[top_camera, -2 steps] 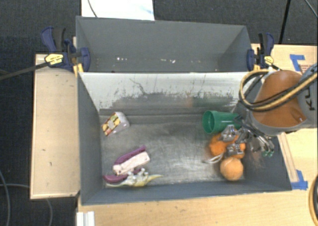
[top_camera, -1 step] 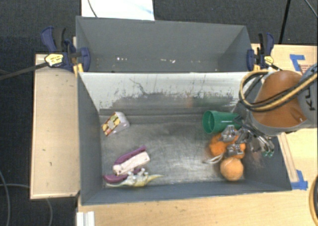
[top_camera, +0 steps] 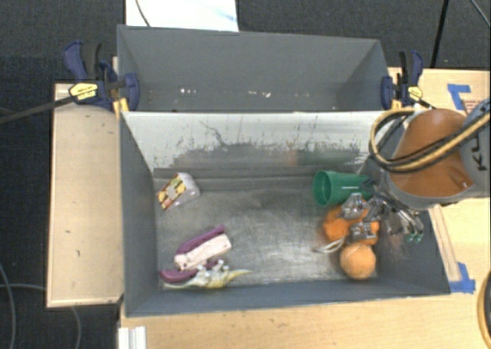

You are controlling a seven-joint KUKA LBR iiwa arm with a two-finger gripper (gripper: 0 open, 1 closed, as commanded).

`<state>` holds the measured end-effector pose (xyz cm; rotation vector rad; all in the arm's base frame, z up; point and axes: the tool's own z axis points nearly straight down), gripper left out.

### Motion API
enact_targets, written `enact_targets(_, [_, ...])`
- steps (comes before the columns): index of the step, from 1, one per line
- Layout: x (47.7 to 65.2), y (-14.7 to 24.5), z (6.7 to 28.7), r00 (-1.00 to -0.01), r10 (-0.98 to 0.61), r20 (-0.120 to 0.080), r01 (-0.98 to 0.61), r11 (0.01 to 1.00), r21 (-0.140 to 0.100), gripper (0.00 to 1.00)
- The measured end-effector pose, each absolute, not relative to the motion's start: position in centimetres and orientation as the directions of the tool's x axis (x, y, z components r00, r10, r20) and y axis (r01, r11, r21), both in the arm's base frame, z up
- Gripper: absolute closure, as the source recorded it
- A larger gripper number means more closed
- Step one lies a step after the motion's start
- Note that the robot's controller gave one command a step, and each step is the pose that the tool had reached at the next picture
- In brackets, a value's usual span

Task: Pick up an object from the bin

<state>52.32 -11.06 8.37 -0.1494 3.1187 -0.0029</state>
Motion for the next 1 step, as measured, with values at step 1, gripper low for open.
enact_targets(1, [50.96, -12.94, 22.71, -0.976, -0.217, -0.004, -0.217, 0.976, -0.001, 1.0])
